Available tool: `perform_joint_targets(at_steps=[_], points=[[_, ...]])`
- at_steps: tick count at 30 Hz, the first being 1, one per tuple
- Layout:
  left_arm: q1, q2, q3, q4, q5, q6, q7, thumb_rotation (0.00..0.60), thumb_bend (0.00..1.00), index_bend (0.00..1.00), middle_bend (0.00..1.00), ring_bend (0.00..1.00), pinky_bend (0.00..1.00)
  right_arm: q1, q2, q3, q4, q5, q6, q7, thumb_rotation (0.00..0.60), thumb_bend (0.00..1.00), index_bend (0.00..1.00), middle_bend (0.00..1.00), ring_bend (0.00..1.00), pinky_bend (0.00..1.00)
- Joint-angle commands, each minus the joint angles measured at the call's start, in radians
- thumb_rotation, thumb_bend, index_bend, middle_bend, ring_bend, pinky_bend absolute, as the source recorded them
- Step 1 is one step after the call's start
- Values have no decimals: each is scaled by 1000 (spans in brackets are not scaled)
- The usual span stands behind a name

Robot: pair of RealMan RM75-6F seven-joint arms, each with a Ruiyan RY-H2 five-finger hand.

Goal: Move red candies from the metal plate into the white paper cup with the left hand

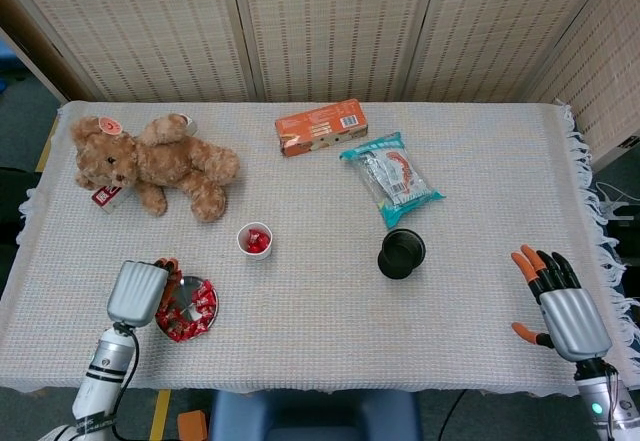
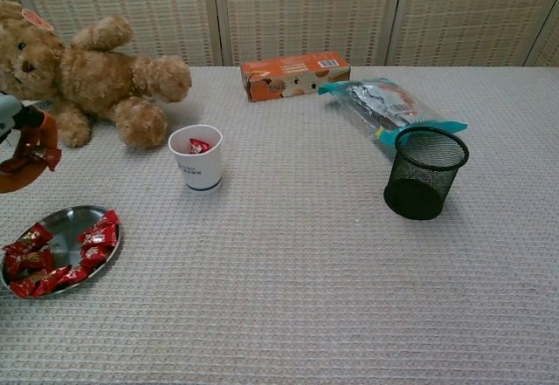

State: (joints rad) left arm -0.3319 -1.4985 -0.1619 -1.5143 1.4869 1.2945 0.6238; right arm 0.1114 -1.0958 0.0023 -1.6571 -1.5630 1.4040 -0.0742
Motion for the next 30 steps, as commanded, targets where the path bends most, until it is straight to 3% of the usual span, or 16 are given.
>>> perform_joint_targets(at_steps=[1, 11, 16, 25, 30], points=[[-80, -30, -63, -31, -47, -66, 47, 600, 525, 767, 799, 850, 1000, 1, 0, 4, 2, 9, -3, 1, 600, 44, 0, 0, 0, 0], [-239, -152, -137, 69, -153, -164, 124, 600, 526, 766, 799, 850, 1000, -1, 8, 10, 4, 23, 0, 16, 600, 45, 0, 0, 0, 0], [-307, -225, -138, 175, -162, -177, 165, 600, 527, 764, 798, 850, 1000, 0, 9, 13, 7, 31, -3, 22, 600, 45, 0, 0, 0, 0], [-368, -286, -141, 248, -183, -182, 161, 600, 526, 758, 791, 850, 1000, -4, 11, 16, 5, 35, 3, 24, 600, 45, 0, 0, 0, 0], [-384, -307, -136, 293, -211, -193, 168, 600, 519, 670, 725, 849, 1000, -4, 12, 15, 6, 35, 3, 28, 600, 44, 0, 0, 0, 0]])
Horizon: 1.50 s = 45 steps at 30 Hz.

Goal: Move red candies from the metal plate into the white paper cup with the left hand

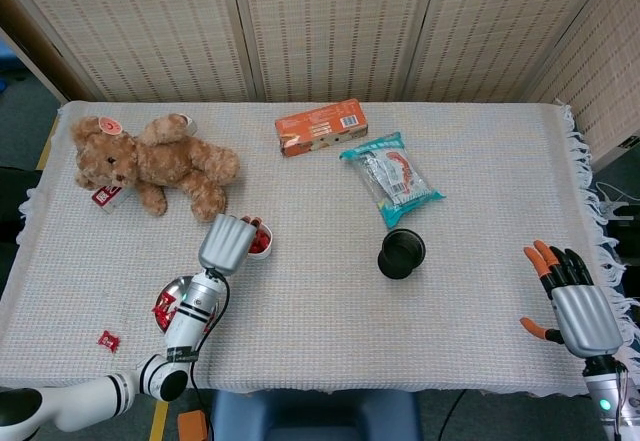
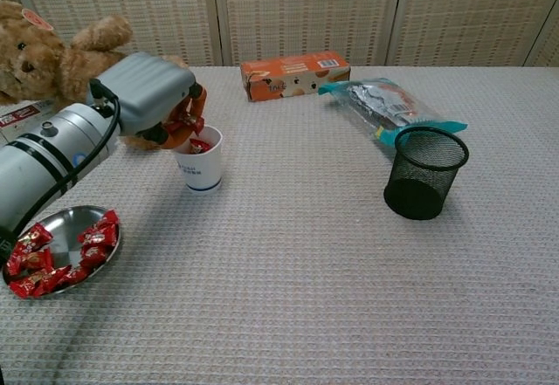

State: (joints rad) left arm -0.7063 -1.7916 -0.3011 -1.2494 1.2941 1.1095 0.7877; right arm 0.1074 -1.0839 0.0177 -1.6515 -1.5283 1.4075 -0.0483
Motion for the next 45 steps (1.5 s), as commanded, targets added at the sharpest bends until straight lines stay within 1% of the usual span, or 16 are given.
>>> perform_joint_targets(at_steps=[1, 5, 7, 12, 16, 18, 24, 30, 37, 39, 42, 45], points=[[-13, -18, 5, 37, -23, -7, 1, 600, 514, 645, 710, 849, 1000, 1, 1, 0, 1, 0, -1, 3, 600, 44, 0, 0, 0, 0], [-23, -22, 12, 49, -30, -4, -6, 600, 506, 570, 656, 849, 1000, 1, 1, -1, 0, -1, -3, 3, 600, 44, 0, 0, 0, 0], [-26, -19, 18, 49, -32, -2, -5, 600, 505, 534, 614, 849, 1000, 0, 2, 0, -1, -1, 0, 3, 600, 44, 0, 0, 0, 0], [-27, -10, 34, 36, -36, 7, -2, 600, 504, 483, 543, 849, 1000, -1, 3, 0, -1, 0, 1, 3, 600, 44, 0, 0, 0, 0], [-33, -6, 38, 25, -44, 11, 3, 600, 492, 417, 486, 849, 1000, 0, 2, 0, -2, 0, 0, 2, 600, 45, 0, 0, 0, 0], [-35, -6, 41, 24, -46, 14, 5, 600, 493, 396, 472, 850, 1000, -1, 2, 0, -2, -1, 1, 2, 600, 44, 0, 0, 0, 0], [-38, 0, 53, 14, -55, 21, 13, 600, 494, 392, 465, 849, 1000, -1, 3, 1, -1, 1, 0, 2, 600, 45, 0, 0, 0, 0], [-49, -7, 61, 5, -38, 43, 16, 600, 489, 390, 463, 849, 1000, 2, 0, 0, -2, 1, -5, -2, 600, 45, 0, 0, 0, 0], [-64, -25, 58, 8, -52, 48, 34, 600, 487, 379, 461, 850, 1000, 2, 1, -4, -2, -9, -3, 2, 600, 44, 0, 0, 0, 0], [-54, -13, 63, -13, -52, 61, 31, 600, 484, 358, 450, 850, 1000, 2, 2, -5, 0, -11, -3, 4, 600, 44, 0, 0, 0, 0], [-10, 41, 86, -110, -66, 78, 7, 600, 468, 290, 410, 850, 1000, 1, 5, -6, 0, -11, -2, 10, 600, 45, 0, 0, 0, 0], [45, 122, 138, -227, -78, 82, -8, 600, 452, 205, 346, 850, 1000, -2, 7, -8, -2, -20, 6, 14, 600, 45, 0, 0, 0, 0]])
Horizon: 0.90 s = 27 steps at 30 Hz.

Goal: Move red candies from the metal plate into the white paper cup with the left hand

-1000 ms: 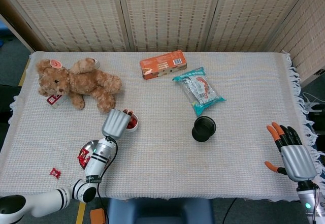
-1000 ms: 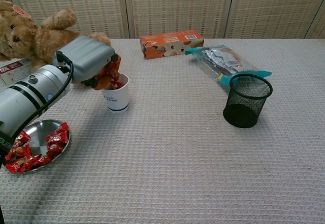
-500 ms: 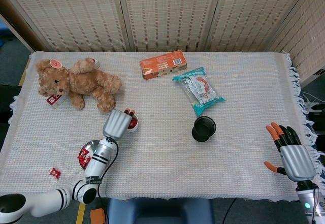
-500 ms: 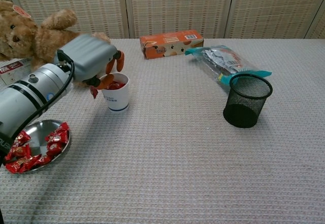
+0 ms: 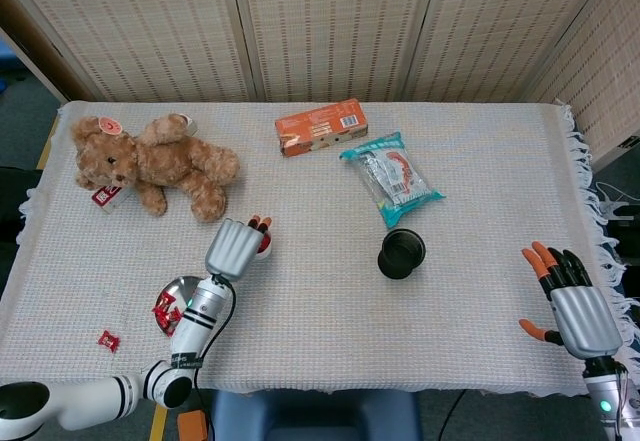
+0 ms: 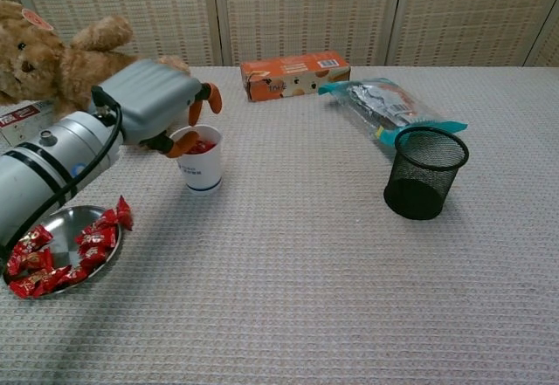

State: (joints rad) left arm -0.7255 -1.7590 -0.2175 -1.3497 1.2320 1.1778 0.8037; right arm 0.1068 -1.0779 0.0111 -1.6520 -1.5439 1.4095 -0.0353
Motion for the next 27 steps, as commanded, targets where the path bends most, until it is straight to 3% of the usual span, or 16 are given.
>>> perform_joint_targets(at_steps=[1, 5, 10, 18, 27], points=[[86, 119, 79, -164, -7, 25, -35, 600, 445, 171, 314, 849, 1000, -3, 2, -3, -3, -10, 8, 2, 600, 45, 0, 0, 0, 0], [163, 196, 168, -238, 73, 90, -108, 600, 437, 147, 287, 850, 1000, -8, 4, -8, -6, -24, 20, 4, 600, 45, 0, 0, 0, 0], [253, 227, 242, -223, 142, 182, -167, 600, 416, 152, 280, 850, 1000, -8, 2, -12, -6, -33, 20, 0, 600, 45, 0, 0, 0, 0], [278, 191, 253, -182, 126, 136, -201, 600, 393, 152, 266, 850, 1000, -6, -4, -16, -8, -43, 18, -12, 600, 45, 0, 0, 0, 0], [255, 82, 207, -46, 126, 93, -192, 600, 378, 151, 256, 853, 1000, -6, 0, -14, -6, -36, 16, -6, 600, 45, 0, 0, 0, 0]])
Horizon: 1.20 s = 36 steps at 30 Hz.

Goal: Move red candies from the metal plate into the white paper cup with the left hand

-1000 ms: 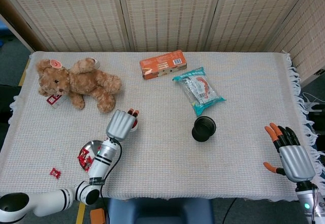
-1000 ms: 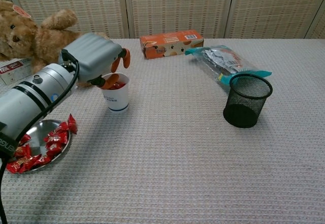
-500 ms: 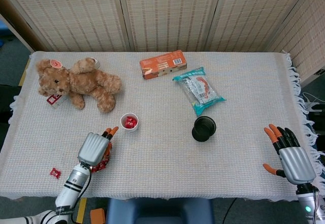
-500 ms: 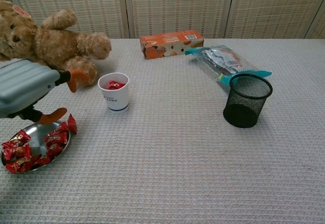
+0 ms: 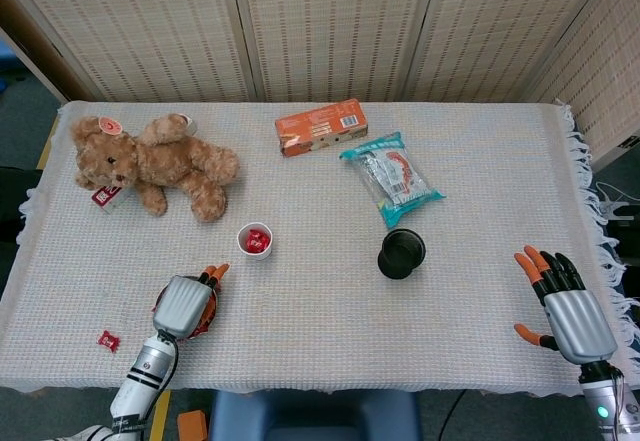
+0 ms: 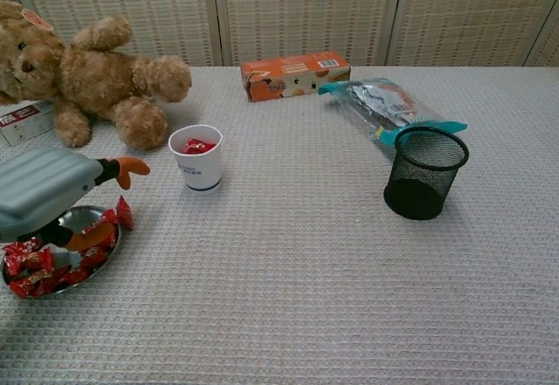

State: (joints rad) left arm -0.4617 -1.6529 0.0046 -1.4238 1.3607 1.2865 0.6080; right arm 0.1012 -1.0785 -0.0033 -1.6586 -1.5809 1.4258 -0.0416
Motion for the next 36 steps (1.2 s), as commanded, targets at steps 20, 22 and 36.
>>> perform_joint_targets(at_steps=[20, 22, 36], points=[[-7, -66, -56, 110, -79, -76, 66, 600, 378, 195, 296, 856, 1000, -3, 5, 4, 2, 6, 5, 9, 600, 45, 0, 0, 0, 0], [-3, -60, -55, 103, -88, -80, 75, 600, 377, 207, 318, 856, 1000, -3, 5, 4, 1, 6, 5, 8, 600, 45, 0, 0, 0, 0], [-9, -66, -62, 105, -94, -99, 73, 600, 374, 307, 422, 856, 1000, -2, 3, 4, 0, 8, 1, 4, 600, 45, 0, 0, 0, 0]])
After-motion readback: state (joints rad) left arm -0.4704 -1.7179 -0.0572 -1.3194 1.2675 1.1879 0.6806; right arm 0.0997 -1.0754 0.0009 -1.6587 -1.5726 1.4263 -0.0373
